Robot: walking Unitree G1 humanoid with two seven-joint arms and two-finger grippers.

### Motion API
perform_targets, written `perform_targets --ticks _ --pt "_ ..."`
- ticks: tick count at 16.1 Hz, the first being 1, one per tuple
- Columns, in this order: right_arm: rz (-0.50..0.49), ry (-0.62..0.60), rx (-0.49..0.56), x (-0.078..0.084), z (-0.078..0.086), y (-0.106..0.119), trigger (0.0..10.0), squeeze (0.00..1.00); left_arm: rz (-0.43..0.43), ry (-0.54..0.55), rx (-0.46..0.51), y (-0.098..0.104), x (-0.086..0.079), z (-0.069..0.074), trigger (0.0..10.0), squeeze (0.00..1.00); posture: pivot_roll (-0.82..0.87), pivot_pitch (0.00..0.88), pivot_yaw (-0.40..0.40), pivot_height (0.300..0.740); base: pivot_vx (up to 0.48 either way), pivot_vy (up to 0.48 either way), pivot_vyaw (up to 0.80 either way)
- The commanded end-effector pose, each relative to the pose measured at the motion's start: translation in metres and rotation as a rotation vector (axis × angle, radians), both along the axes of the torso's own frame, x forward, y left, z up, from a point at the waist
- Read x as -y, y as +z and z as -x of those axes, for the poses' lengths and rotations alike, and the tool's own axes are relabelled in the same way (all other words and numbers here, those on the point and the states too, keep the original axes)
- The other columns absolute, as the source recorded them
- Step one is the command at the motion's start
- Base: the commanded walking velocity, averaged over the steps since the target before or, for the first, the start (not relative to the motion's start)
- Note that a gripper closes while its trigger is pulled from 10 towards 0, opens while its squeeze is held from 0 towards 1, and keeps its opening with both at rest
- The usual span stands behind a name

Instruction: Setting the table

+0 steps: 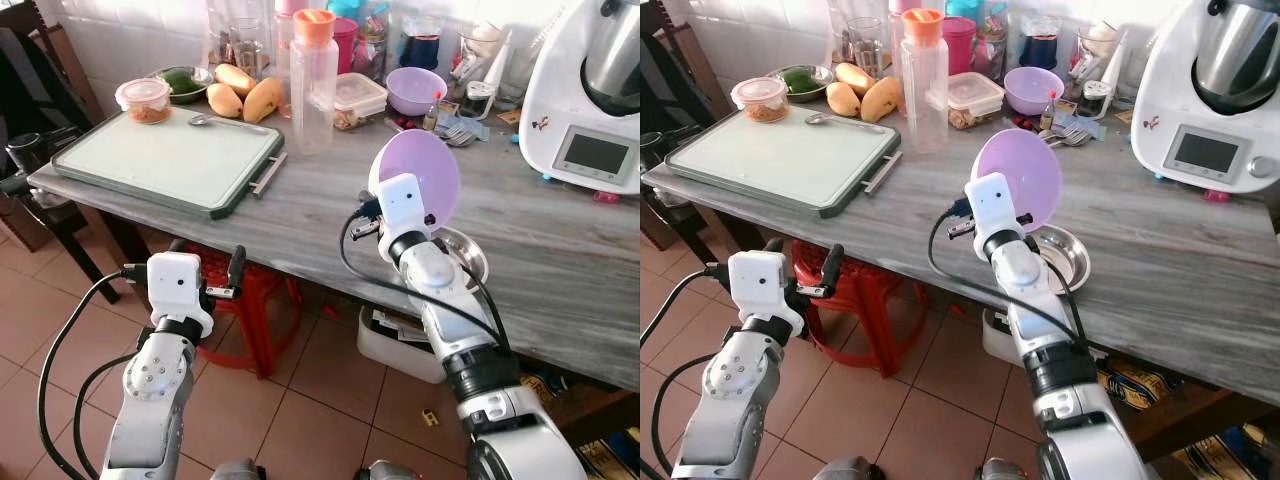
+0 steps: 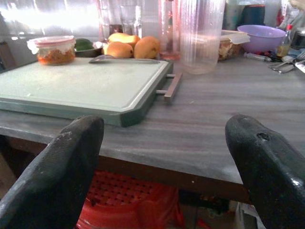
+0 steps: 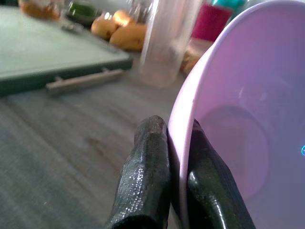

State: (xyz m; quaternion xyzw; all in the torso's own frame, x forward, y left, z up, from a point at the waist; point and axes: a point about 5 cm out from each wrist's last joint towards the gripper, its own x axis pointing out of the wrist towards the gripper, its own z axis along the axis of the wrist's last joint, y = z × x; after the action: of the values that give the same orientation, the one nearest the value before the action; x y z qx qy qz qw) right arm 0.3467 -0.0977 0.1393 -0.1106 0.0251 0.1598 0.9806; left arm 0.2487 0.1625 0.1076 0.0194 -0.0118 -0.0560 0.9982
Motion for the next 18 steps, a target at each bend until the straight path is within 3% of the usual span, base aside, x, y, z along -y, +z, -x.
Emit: perform_targets --ticks 1,6,11,14,15,16,18 --pt "-0.001 0.012 -0.031 -0.001 -0.003 0.003 10.0 0.00 0.003 -0.012 0.008 0.004 0.000 0.001 10.0 0.00 0.06 0.029 -0.007 0.740 0.000 0.000 0.00" --pt "0.004 0.062 -0.105 -0.009 -0.010 0.001 10.0 0.00 0.014 -0.076 -0.024 0.001 0.017 0.005 10.0 0.00 0.05 0.033 -0.009 0.740 0.000 0.000 0.00" --pt "0.014 0.124 -0.145 -0.019 -0.010 -0.008 10.0 0.00 0.014 -0.083 -0.039 0.001 0.017 0.006 10.0 0.00 0.06 0.038 -0.014 0.740 0.000 0.000 0.00" --pt "0.019 0.111 -0.168 -0.016 -0.008 -0.014 10.0 0.00 0.010 -0.090 -0.046 0.000 0.018 0.006 10.0 0.00 0.06 0.039 -0.014 0.740 0.000 0.000 0.00" --pt "0.018 0.103 -0.174 -0.013 -0.008 -0.016 10.0 0.70 0.010 -0.092 -0.049 0.000 0.019 0.006 10.0 0.00 0.06 0.040 -0.011 0.740 0.000 0.000 0.00" --pt "0.022 0.096 -0.177 -0.011 -0.009 -0.017 10.0 0.94 0.010 -0.095 -0.053 0.000 0.019 0.006 10.0 0.00 0.06 0.040 -0.011 0.740 0.000 0.000 0.00" --pt "0.021 0.092 -0.181 -0.010 -0.009 -0.018 10.0 0.97 0.008 -0.096 -0.056 -0.001 0.019 0.006 10.0 0.00 0.06 0.040 -0.010 0.740 0.000 0.000 0.00"
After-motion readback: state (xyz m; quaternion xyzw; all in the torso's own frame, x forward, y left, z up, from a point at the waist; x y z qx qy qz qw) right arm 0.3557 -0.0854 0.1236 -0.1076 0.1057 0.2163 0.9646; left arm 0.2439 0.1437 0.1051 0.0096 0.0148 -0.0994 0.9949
